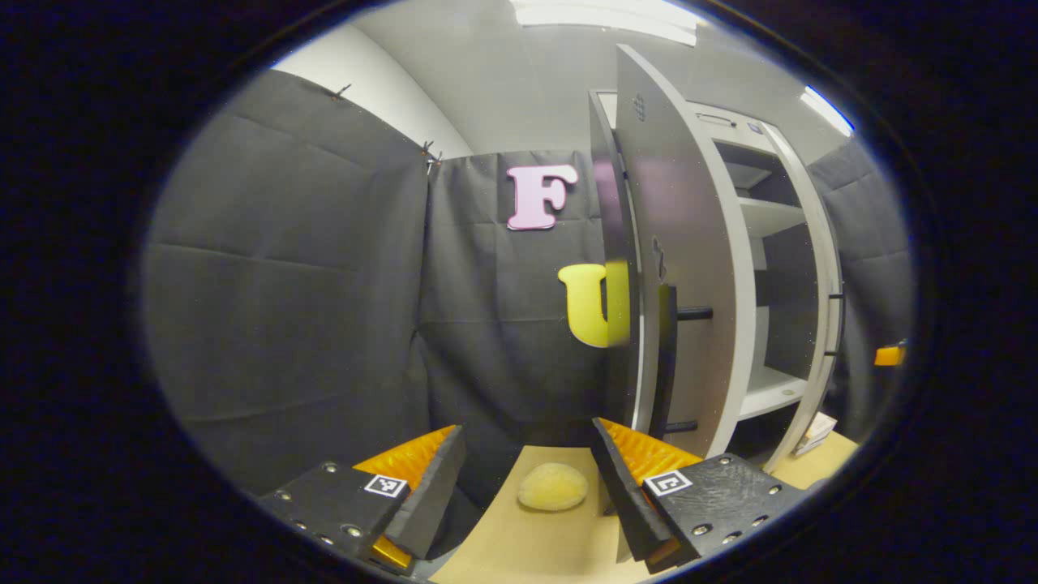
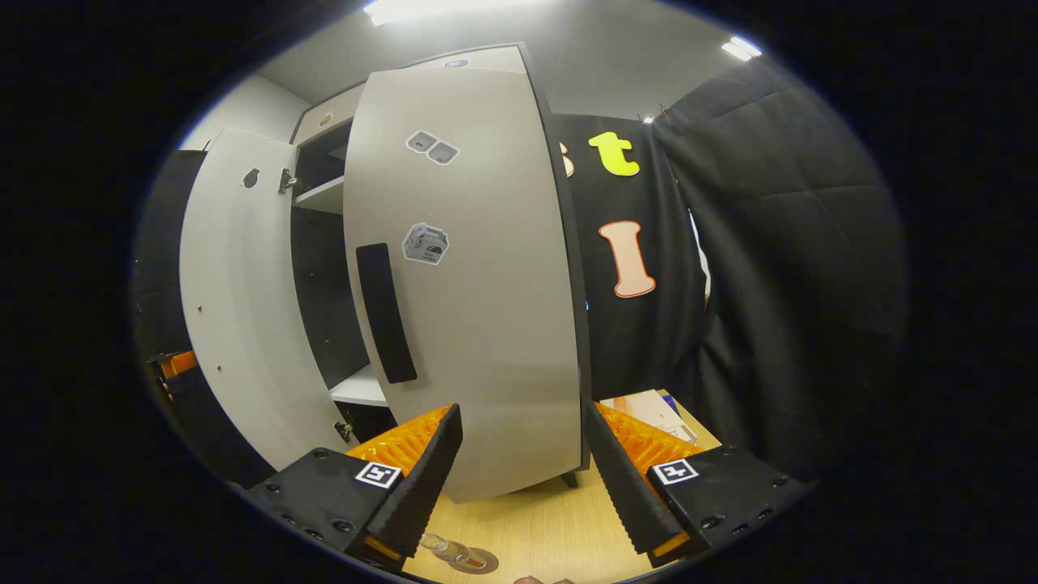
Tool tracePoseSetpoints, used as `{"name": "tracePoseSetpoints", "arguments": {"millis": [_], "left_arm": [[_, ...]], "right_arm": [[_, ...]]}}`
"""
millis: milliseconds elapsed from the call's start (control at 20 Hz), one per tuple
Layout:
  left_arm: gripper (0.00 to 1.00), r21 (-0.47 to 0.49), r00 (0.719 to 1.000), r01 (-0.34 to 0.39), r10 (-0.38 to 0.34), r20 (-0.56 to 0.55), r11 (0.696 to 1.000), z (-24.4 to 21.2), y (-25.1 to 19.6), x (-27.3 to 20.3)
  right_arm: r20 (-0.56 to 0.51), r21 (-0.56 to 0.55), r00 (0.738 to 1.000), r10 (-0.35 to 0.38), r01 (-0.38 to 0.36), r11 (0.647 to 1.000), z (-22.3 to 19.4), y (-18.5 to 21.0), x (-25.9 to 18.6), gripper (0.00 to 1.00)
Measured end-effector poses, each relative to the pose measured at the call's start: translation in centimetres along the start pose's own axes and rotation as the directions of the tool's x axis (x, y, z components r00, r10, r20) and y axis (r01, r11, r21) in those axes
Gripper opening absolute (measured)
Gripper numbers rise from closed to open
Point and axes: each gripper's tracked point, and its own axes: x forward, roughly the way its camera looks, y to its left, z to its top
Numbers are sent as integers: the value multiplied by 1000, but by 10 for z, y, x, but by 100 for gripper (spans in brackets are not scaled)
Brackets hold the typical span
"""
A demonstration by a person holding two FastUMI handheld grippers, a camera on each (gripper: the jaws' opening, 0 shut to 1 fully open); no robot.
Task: Grasp the bottle in the cabinet with the left hand and place it on the coaster, then close the right door with the right hand and the left door with the left hand.
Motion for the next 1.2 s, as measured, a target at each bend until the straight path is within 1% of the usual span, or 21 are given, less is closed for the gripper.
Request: {"name": "tracePoseSetpoints", "arguments": {"millis": [200,400,500,700,850,1000,1200], "left_arm": [[90,-19,998,62,-62,12,998,5,9,33],[90,-12,992,129,-129,5,992,6,-1,66],[90,14,991,136,-136,3,991,6,-7,74],[90,23,980,199,-199,9,980,6,-30,89],[89,52,979,205,-205,11,977,10,-35,95],[89,28,978,209,-209,1,978,7,-37,96],[89,26,978,208,-208,2,978,6,-46,95]], "right_arm": [[-1,9,998,-64,64,998,-12,-7,-17,97],[-13,10,993,-122,122,993,-17,-20,-30,97],[-16,22,989,-148,149,989,-20,-26,-34,97],[-23,55,984,-179,180,982,-25,-32,-38,97],[-32,67,980,-197,198,978,-31,-37,-39,96],[-38,81,975,-217,220,972,-34,-44,-39,97],[-47,93,973,-228,231,968,-40,-47,-36,97]]}}
